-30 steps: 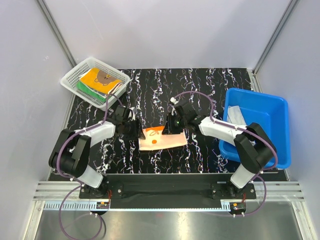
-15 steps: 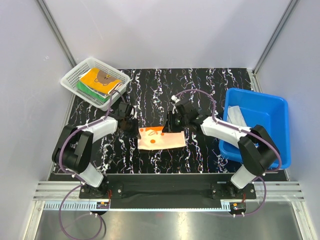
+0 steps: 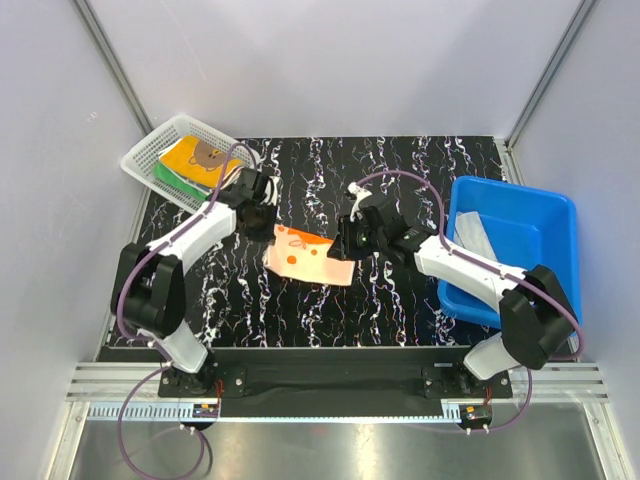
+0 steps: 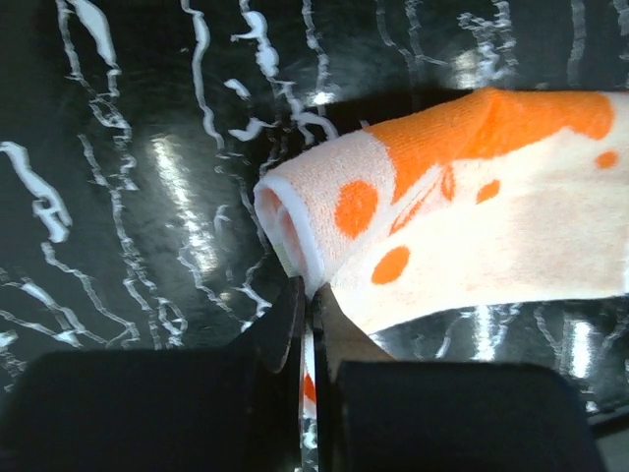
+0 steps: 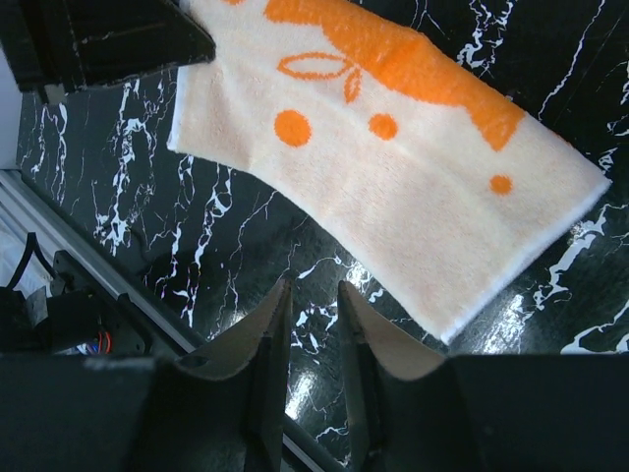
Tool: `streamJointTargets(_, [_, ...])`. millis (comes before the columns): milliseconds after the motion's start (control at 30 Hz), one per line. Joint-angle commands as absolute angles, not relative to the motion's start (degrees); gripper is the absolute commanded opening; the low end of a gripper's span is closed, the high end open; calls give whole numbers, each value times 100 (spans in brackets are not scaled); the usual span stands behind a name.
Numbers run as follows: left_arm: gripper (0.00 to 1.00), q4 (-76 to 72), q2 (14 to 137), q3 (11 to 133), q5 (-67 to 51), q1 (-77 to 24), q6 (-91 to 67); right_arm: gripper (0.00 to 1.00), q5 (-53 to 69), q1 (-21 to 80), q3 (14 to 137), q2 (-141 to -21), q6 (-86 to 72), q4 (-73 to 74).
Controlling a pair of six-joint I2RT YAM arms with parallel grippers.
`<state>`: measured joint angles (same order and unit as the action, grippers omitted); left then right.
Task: Fold and stack the towels
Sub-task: Neatly place the folded towel into the bin
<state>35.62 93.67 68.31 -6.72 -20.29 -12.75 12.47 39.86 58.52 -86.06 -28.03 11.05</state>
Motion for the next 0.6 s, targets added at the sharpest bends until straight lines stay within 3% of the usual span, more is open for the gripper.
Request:
streamJointTargets(0, [0,4051,9597,7416,103,-1986,-731,32,1002,4025,6091,-8271,-2602,1142])
streamJointTargets(233, [0,4385,9843,8435,1544,-1863,429,33,826,4008,6187,-8165,-2329,1239])
streamJointTargets(567, [0,5035,10915,10815,2258,-1292,1388,33,888,3982,6425,-8480,-1916,1081])
